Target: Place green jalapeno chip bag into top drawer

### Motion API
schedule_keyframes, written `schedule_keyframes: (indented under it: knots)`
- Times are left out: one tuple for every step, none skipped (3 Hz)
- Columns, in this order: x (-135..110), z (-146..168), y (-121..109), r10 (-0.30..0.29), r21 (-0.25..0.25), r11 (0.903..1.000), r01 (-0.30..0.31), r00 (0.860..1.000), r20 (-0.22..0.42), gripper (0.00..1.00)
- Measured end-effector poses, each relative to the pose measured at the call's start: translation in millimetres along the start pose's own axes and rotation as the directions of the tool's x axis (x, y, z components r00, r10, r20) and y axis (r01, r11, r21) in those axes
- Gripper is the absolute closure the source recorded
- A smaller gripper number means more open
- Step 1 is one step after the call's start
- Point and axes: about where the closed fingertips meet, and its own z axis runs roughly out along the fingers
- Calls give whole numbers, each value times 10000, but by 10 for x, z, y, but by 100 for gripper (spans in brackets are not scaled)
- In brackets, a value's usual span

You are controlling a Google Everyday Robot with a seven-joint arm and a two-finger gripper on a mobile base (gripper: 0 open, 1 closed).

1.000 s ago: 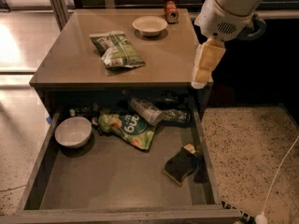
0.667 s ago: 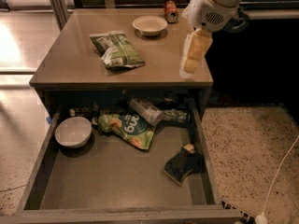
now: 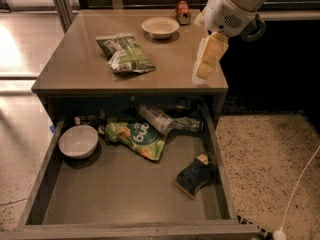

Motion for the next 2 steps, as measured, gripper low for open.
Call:
schedule_keyframes:
  knots:
    - [26, 160, -8, 532, -1013, 9941, -396, 9893, 1356, 0]
    - [-41, 215, -2, 662, -1290, 9907, -434, 9818, 1782, 0]
